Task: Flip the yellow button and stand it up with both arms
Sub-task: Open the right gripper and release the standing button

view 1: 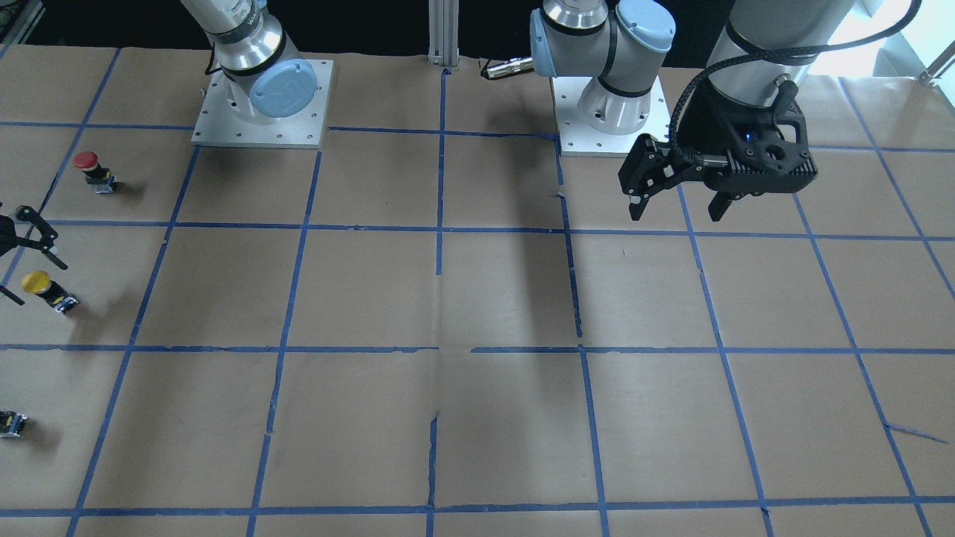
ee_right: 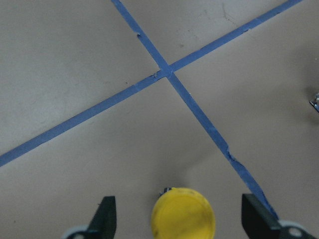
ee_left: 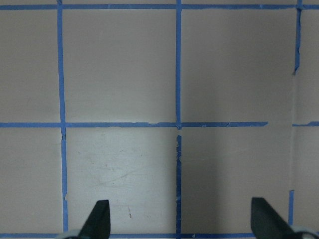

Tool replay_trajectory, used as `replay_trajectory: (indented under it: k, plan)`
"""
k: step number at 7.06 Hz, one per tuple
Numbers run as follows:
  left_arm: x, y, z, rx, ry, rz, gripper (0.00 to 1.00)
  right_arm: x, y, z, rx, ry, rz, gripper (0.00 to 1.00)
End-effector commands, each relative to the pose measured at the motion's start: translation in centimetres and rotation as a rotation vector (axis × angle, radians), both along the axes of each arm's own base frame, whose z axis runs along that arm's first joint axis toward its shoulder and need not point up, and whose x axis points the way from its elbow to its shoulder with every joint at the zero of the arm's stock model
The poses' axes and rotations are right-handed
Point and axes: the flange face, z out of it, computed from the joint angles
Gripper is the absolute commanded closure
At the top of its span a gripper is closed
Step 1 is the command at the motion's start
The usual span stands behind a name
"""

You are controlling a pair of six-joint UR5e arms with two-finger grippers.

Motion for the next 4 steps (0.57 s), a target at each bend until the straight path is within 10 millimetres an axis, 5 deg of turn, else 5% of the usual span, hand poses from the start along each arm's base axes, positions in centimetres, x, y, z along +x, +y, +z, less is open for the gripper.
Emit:
replay_trajectory:
  k: [1,4]
  plan:
    - [0.0,-0.1,0.0,-0.002,0.005,0.0,0.01,0.3,-1.4,5.3,0.051,0.037,-0.209,0.0]
    - [0.0,-0.2,-0.3,0.006,0.0,0.004,0.01,7.6,-5.4,12.9,0.155,0.152,-0.429,0.0]
